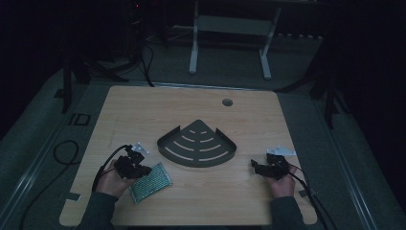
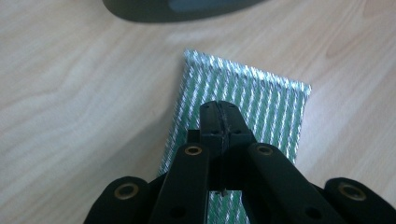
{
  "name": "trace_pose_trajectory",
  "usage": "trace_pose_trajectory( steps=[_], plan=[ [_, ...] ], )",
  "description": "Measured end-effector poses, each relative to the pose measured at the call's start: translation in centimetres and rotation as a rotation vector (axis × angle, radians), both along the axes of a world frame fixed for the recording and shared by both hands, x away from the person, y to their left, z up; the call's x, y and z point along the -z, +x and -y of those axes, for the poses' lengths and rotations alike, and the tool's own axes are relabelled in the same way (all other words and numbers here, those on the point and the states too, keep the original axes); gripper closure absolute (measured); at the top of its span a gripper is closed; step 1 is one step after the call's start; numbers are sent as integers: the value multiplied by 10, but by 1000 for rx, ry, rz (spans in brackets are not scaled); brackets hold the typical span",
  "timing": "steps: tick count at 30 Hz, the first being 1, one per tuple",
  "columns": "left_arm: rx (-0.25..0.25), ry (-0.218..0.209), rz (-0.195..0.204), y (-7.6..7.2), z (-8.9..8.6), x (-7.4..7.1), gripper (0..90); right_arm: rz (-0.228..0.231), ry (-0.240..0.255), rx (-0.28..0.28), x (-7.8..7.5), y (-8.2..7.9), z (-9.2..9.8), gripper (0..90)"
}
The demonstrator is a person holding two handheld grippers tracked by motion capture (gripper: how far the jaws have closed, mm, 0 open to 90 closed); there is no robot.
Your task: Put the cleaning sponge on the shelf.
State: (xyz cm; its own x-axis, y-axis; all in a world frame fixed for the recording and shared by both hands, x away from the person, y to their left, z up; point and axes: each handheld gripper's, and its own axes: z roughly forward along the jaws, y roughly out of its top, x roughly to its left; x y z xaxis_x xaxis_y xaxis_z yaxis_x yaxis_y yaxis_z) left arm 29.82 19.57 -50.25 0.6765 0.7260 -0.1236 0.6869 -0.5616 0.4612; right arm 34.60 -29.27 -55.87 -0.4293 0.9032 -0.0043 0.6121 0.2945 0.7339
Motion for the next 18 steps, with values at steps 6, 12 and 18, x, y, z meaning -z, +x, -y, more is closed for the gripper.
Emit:
trace_pose_trajectory(
  steps=[6,12,18],
  plan=[
    [-8,18,-19,-8,-5,5,899,0,0,0,0,0,0,235],
    [-16,21,-35,-9,-5,13,899,0,0,0,0,0,0,235],
    [-62,13,-35,-8,-9,14,900,0,0,0,0,0,0,235]
  ],
)
